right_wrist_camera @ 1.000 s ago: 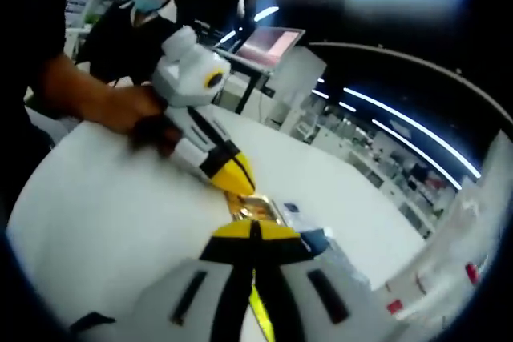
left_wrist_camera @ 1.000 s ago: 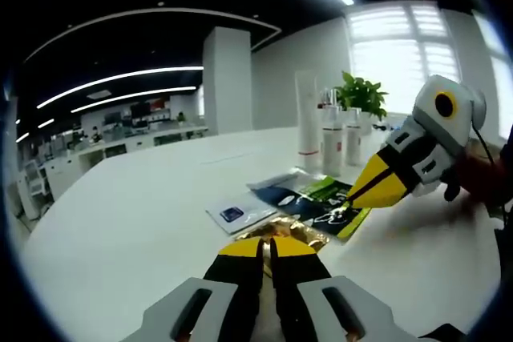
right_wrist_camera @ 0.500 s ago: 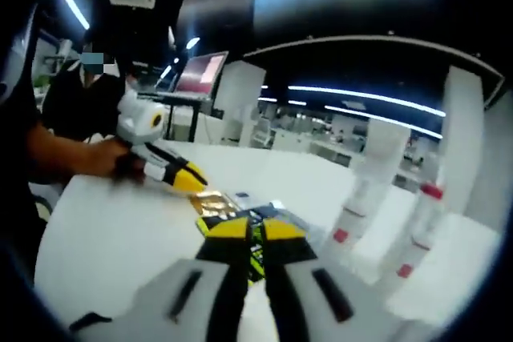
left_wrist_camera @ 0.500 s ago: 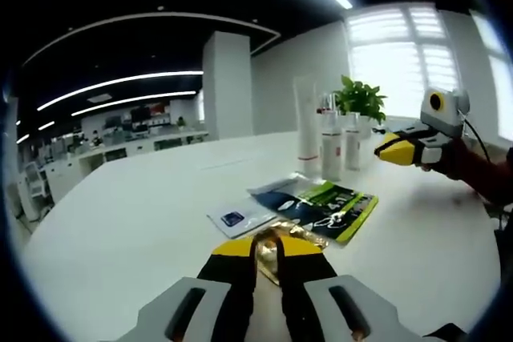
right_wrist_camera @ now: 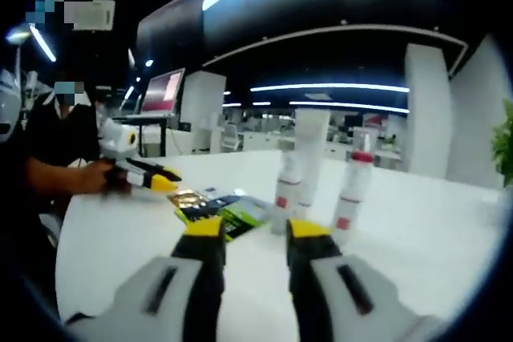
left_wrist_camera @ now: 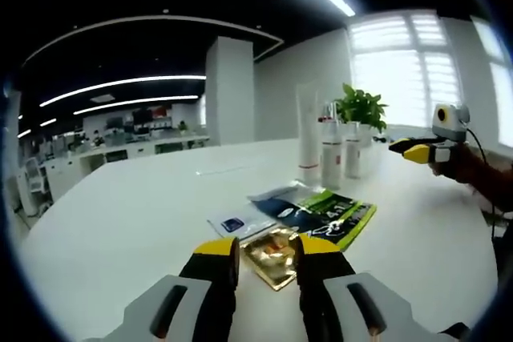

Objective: Arrange the skincare products in the storage area until every visible bottle or jar stands upright without overlapping.

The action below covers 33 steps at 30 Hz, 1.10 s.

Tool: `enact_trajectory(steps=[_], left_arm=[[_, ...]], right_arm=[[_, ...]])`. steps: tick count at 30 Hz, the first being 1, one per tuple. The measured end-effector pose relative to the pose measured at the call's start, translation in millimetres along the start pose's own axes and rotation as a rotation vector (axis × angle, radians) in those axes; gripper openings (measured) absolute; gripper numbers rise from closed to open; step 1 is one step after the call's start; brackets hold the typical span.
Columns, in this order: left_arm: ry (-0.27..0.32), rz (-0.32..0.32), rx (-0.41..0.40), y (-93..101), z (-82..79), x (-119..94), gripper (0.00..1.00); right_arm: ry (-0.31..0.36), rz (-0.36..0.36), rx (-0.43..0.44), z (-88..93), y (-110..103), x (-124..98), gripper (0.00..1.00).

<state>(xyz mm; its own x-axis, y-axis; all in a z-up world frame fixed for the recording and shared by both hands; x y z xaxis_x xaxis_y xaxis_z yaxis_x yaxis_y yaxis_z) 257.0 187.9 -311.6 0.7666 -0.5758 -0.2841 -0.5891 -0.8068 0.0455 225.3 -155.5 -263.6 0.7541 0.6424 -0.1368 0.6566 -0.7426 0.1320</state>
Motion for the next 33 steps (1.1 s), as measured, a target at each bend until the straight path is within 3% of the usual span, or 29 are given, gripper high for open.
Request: enact_trajectory(steps=[5,9,17,21,23,29,33], left_arm=[[0.009,0.005,-0.013,4.9,0.9,-2,0.39],[0.015,0.018,-0.014,12.7,2.2,-6,0.44],[0.056,0.04,-0.059,23.2,3.1,-21,0.53],[0.067,0.044,-0.083,30.8,4.7,-31,0.67],[0.065,0.056,-0.101,35.1,5.8,-38,0.69],[0.076,0.066,-0.141,42.8,4.1,-52,0.77],[0.076,0.057,-0.123,51.7,0.2,-61,0.82]], right_arm=[[0.004,0.063,0.019,2.4,10,-12,0.53],[0.001,0.096,0.04,6.0,16,-22,0.62],[0.01,0.12,0.058,3.5,19,-38,0.82],[0.022,0.119,0.064,1.2,18,-46,0.92],[0.02,0.123,0.062,0.9,18,-48,0.98],[0.009,0.127,0.07,-0.5,17,-57,1.0],[0.0,0.141,0.073,-3.4,19,-67,1.0]])
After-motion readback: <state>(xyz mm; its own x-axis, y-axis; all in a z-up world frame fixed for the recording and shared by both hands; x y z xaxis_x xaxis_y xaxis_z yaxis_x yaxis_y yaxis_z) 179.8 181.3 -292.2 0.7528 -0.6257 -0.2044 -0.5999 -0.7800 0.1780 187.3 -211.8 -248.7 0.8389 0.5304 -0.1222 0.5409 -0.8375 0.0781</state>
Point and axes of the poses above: the point that each gripper's makers call its tool centre point, and the gripper's own axes: x roughly forward along the fingers, y roughly to its right, z roughly out of its underside, the point moved 8 cm from there along -x, roughly backward along the fingers, and after that the axes turned 3 degrees about -y, right-handed, at the moved point
